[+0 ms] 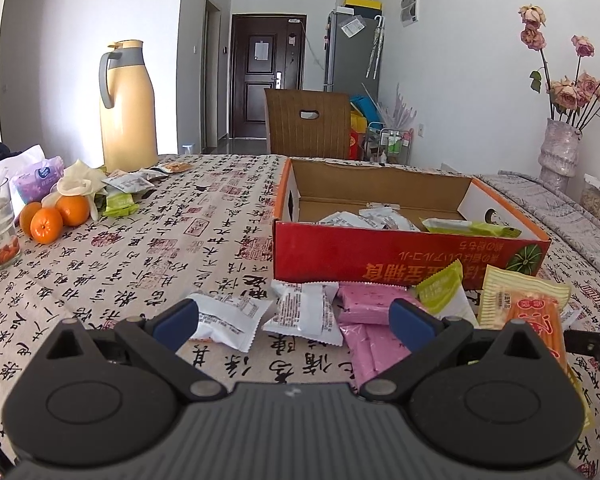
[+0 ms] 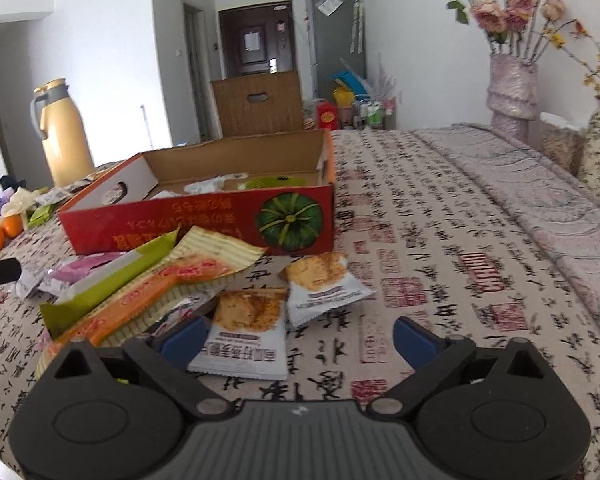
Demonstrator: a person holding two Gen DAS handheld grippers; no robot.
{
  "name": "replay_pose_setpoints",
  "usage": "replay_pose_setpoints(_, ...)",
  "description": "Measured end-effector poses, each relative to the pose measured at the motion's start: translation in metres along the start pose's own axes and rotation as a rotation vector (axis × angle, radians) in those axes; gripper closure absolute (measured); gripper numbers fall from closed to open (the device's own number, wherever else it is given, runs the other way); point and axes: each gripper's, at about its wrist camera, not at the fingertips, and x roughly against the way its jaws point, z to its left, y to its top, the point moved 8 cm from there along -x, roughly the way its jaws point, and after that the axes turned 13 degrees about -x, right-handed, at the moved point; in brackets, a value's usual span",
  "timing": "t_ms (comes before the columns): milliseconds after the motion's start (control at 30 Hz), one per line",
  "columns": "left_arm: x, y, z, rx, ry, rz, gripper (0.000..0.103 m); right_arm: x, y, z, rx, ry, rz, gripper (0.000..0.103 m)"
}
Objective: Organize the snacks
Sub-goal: 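Grasp the brown cookie packet with the right gripper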
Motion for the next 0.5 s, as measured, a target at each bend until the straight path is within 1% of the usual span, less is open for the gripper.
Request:
replay_pose_setpoints(67,0.000,0.000,0.000,0.002,0.001,0.001,0.000,-0.009,-0.001,0.007,0.011,0.013,0.027,0.023)
replay_pose_setpoints(100,0.000,0.000,0.000,0.002,0.001,0.001,0.000,-0.009,-0.001,0.007,0.011,0.013,0.027,0.026)
replay_pose_setpoints(167,0.000,0.000,0.000,0.004,0.000,0.001,0.000,-0.020,-0.002,0.013,0.012,0.035,0.066,0.037)
replay_pose_setpoints(233,0.000,0.000,0.001,0.004,0.001,0.001,0.000,-0.023,-0.002,0.015,0.008,0.048,0.079,0.043)
replay_pose_setpoints(267,0.000,0.000,0.001,0.005,0.001,0.001,0.000,-0.029,-0.002,0.018,-0.005,0.068,0.101,0.046)
replay_pose_setpoints(400,0.000,0.000,0.001,0.005,0.001,0.001,0.000,-0.036,-0.001,0.025,0.007,0.070,0.106,0.046)
replay_pose_setpoints(500,0.000,-0.001,0.001,0.005,-0.001,0.000,0.000,-0.044,-0.001,0.029,0.018,0.066,0.125,0.046)
